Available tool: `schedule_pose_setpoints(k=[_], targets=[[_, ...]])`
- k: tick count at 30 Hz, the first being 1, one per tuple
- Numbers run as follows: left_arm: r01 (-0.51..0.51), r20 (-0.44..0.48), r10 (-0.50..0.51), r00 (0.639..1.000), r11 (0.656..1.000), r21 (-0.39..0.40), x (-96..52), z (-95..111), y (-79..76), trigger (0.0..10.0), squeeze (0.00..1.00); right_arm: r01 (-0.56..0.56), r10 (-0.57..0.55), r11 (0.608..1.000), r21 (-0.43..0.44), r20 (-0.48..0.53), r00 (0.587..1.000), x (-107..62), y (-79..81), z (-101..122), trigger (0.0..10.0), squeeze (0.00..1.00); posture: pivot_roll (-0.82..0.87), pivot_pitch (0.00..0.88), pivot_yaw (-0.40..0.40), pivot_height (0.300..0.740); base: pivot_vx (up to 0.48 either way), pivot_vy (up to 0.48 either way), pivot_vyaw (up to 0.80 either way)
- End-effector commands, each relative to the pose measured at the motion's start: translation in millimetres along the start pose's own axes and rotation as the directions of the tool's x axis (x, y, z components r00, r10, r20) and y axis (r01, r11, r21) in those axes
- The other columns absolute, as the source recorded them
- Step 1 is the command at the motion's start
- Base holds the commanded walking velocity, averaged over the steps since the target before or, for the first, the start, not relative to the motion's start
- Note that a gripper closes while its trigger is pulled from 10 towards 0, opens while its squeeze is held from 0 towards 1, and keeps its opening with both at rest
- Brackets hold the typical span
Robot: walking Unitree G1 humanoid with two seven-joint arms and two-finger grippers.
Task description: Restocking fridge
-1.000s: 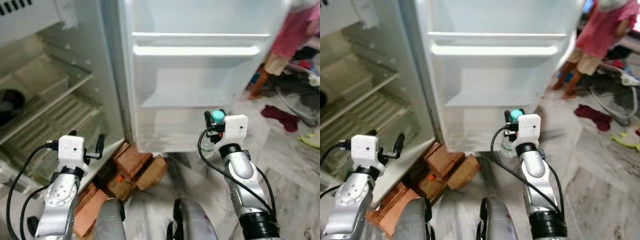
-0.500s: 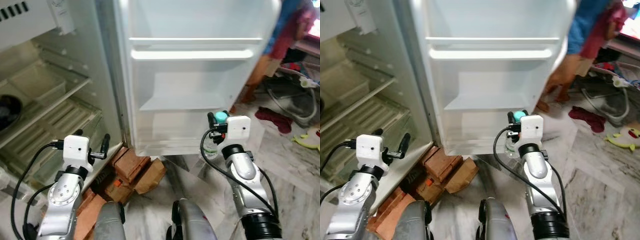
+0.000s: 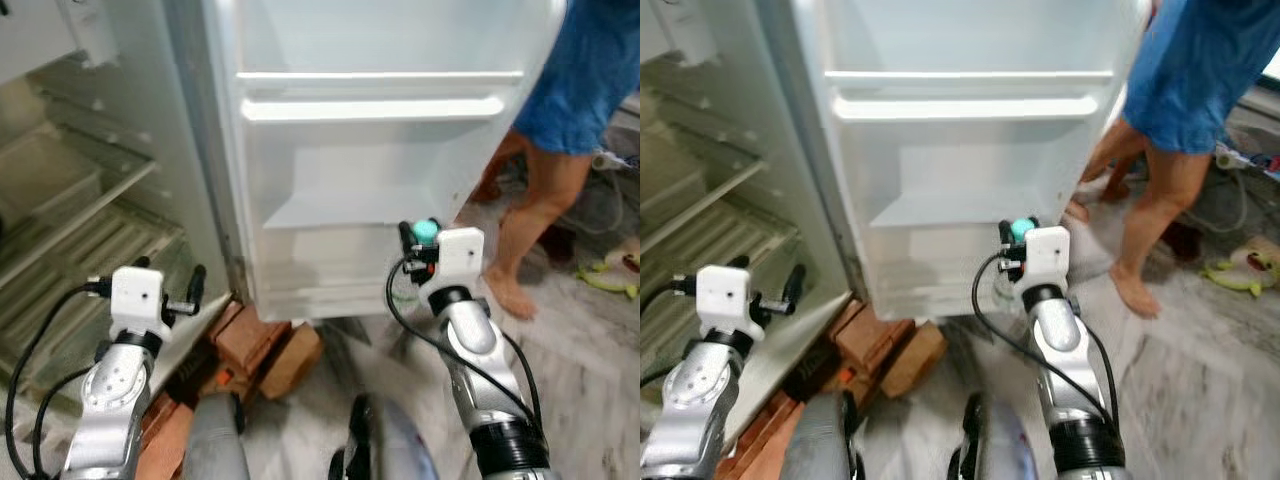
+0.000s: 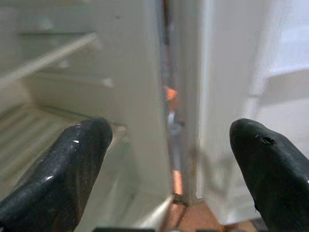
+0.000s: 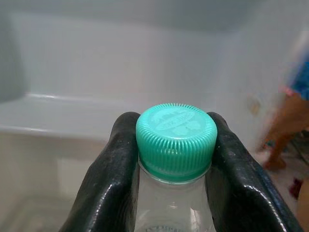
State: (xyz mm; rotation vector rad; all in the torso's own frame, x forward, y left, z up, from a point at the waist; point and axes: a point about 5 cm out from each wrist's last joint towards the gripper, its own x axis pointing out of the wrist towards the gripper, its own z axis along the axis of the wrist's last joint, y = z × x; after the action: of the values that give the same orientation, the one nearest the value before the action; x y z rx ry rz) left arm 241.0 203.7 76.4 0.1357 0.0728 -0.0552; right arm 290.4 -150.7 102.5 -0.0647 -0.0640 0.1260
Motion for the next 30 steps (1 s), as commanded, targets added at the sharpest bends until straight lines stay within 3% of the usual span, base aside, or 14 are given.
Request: schedule_pose_setpoints(k=[1, 10, 18, 23, 30], targets=[[0.029, 0.005, -0.029, 1.0, 1.0, -0.004, 2.0, 1.8, -6.7, 10.0, 0.0, 0.04, -0.04, 0.999, -0.015, 0.007, 0.999, -1.5, -12.7, 1.8, 10.0, 0.0, 0.02, 0.071, -0.056, 0.629, 0.0, 0.0, -0.61], [0.027, 0.004, -0.027, 1.0, 1.0, -0.007, 0.9, 1.5, -6.9, 10.0, 0.0, 0.024, -0.023, 1.0, -0.012, 0.005, 1.0, 0.2, -8.1, 0.0, 10.0, 0.0, 0.02, 0.073, -0.054, 0.629, 0.0, 0.0, 0.0], [0.029, 0.001, -0.029, 1.0, 1.0, 0.0, 0.3, 1.3, -7.0, 10.0, 0.0, 0.018, -0.018, 1.0, -0.011, 0.016, 1.0, 1.0, -6.7, 1.3, 10.0, 0.0, 0.02, 0.074, -0.05, 0.586, 0.0, 0.0, 0.0], [0.051, 0.019, -0.051, 0.999, 0.999, 0.003, 0.2, 3.3, -9.7, 10.0, 0.0, 0.015, -0.015, 1.0, -0.017, 0.018, 1.0, 1.8, -6.5, 1.5, 10.0, 0.0, 0.02, 0.073, -0.049, 0.586, 0.0, 0.0, 0.0], [0.06, 0.022, -0.059, 0.998, 0.998, -0.002, 0.7, 3.9, -10.1, 10.0, 0.0, 0.011, -0.011, 1.0, -0.025, 0.022, 1.0, 2.9, -6.1, 1.8, 10.0, 0.0, 0.02, 0.078, -0.048, 0.586, 0.298, 0.0, 0.0]])
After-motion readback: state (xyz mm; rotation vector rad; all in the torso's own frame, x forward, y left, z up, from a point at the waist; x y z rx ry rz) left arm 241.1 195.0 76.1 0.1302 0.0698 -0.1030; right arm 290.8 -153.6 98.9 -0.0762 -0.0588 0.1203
